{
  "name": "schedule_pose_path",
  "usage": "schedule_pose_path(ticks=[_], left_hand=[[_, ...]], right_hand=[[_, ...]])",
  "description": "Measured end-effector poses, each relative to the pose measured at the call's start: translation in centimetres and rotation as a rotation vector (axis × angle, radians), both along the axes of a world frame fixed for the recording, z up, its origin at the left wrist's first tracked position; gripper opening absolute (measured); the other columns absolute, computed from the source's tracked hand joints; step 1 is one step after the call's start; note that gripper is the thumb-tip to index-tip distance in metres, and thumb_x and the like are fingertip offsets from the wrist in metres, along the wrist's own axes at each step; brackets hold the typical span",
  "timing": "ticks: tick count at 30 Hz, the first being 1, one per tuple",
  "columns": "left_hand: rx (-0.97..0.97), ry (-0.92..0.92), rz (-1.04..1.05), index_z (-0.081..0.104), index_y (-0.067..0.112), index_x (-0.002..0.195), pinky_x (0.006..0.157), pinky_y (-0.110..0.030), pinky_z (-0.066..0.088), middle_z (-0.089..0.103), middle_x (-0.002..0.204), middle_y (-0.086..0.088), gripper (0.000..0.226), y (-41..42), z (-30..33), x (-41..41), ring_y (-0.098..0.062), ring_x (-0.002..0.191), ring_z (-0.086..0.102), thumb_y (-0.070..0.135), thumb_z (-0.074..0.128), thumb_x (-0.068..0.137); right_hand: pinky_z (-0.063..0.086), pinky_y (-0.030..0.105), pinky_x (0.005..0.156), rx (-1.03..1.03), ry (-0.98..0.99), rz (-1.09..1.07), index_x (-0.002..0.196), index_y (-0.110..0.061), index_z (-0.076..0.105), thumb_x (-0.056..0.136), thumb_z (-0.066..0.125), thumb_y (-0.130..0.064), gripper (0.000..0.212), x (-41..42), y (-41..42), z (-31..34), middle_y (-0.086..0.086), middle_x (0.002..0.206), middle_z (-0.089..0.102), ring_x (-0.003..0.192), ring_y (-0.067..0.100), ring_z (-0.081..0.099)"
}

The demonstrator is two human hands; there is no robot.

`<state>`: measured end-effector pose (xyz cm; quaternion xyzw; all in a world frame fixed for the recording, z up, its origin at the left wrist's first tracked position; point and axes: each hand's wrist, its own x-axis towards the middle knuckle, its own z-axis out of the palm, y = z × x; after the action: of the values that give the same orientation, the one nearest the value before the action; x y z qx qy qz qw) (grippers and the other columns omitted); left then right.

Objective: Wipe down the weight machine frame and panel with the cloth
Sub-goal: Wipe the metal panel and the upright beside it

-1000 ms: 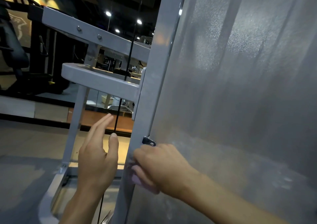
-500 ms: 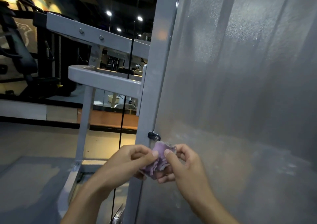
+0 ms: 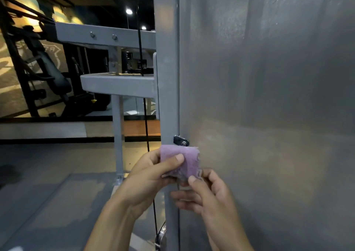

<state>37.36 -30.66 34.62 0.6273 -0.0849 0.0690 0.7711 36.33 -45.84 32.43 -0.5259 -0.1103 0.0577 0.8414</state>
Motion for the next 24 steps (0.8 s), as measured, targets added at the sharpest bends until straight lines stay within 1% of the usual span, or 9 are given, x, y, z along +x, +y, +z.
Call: schedule_pose_path(ticks=[4,6,8,13,15,16,19,22,24], left_hand=[[-0.088,-0.061,0.211,0.073,0.005,0.107,0.072,-0.034,0.060,0.076,0.098,-0.017,0.025,-0.6,0.9,0.1,-0.023,0.085,0.073,0.023,0.070,0.091],[0.067,-0.096,0.392,0.070,0.006,0.109,0.075,-0.041,0.061,0.076,0.098,-0.016,0.023,0.0,1.4,-0.3,-0.025,0.085,0.072,0.024,0.060,0.100],[0.345,-0.126,0.506,0.065,0.010,0.111,0.075,-0.043,0.060,0.074,0.096,-0.013,0.017,0.9,2.2,-0.9,-0.029,0.084,0.072,0.022,0.056,0.104],[0.902,-0.064,0.505,0.056,0.018,0.104,0.050,-0.027,0.057,0.073,0.078,0.004,0.016,2.1,5.1,-0.5,-0.018,0.060,0.071,0.024,0.068,0.097],[0.996,-0.077,0.503,0.061,0.016,0.098,0.047,-0.025,0.056,0.073,0.076,0.019,0.018,2.0,5.8,0.1,-0.018,0.055,0.071,0.027,0.073,0.093],[1.025,-0.086,0.509,0.064,0.016,0.097,0.046,-0.026,0.055,0.073,0.073,0.019,0.019,2.0,6.1,0.2,-0.021,0.054,0.071,0.030,0.075,0.091],[1.073,-0.112,0.527,0.070,0.024,0.095,0.044,-0.028,0.053,0.073,0.067,0.002,0.013,1.6,6.4,0.7,-0.022,0.051,0.069,0.035,0.074,0.091],[1.170,-0.207,0.640,0.069,0.030,0.094,0.055,-0.022,0.053,0.067,0.085,0.007,0.008,1.5,6.5,1.4,-0.007,0.068,0.068,0.029,0.075,0.090],[1.195,-0.236,0.631,0.065,0.031,0.092,0.063,-0.024,0.056,0.066,0.086,0.009,0.012,1.5,6.6,1.7,-0.005,0.074,0.068,0.026,0.076,0.091]], right_hand=[[0.050,0.027,0.042,0.045,0.032,-0.002,0.088,-0.003,0.054,0.101,0.054,-0.003,0.012,0.0,0.2,-0.4,0.008,0.070,0.070,0.049,0.026,0.068],[0.045,0.026,0.040,0.024,0.003,-0.019,0.087,-0.003,0.054,0.100,0.055,-0.001,0.014,0.2,-0.1,-0.7,0.009,0.069,0.069,0.046,0.026,0.065],[0.044,0.026,0.040,-0.024,-0.042,-0.058,0.086,-0.003,0.056,0.098,0.058,0.001,0.013,0.5,-0.6,-1.0,0.010,0.069,0.069,0.045,0.027,0.063],[0.043,0.028,0.044,-0.081,-0.123,-0.116,0.089,-0.005,0.058,0.096,0.060,0.004,0.012,1.1,-1.8,-1.1,0.007,0.068,0.068,0.044,0.025,0.061],[0.043,0.031,0.051,-0.138,-0.182,-0.132,0.089,-0.008,0.059,0.096,0.061,0.001,0.012,1.1,-2.2,-1.1,0.008,0.072,0.069,0.046,0.025,0.063],[0.044,0.032,0.054,-0.159,-0.209,-0.138,0.089,-0.009,0.059,0.096,0.062,0.000,0.012,1.2,-2.5,-1.1,0.008,0.074,0.069,0.047,0.025,0.064],[0.047,0.034,0.057,-0.186,-0.242,-0.147,0.086,-0.019,0.061,0.095,0.062,-0.005,0.017,1.3,-3.0,-0.9,0.006,0.076,0.069,0.050,0.025,0.067],[0.049,0.035,0.059,-0.197,-0.267,-0.153,0.081,-0.029,0.061,0.096,0.062,-0.006,0.027,1.5,-3.1,-0.9,0.004,0.077,0.069,0.051,0.026,0.068],[0.051,0.037,0.059,-0.190,-0.292,-0.179,0.082,-0.031,0.060,0.097,0.063,-0.006,0.029,1.8,-3.3,-0.8,0.004,0.077,0.068,0.051,0.027,0.068]])
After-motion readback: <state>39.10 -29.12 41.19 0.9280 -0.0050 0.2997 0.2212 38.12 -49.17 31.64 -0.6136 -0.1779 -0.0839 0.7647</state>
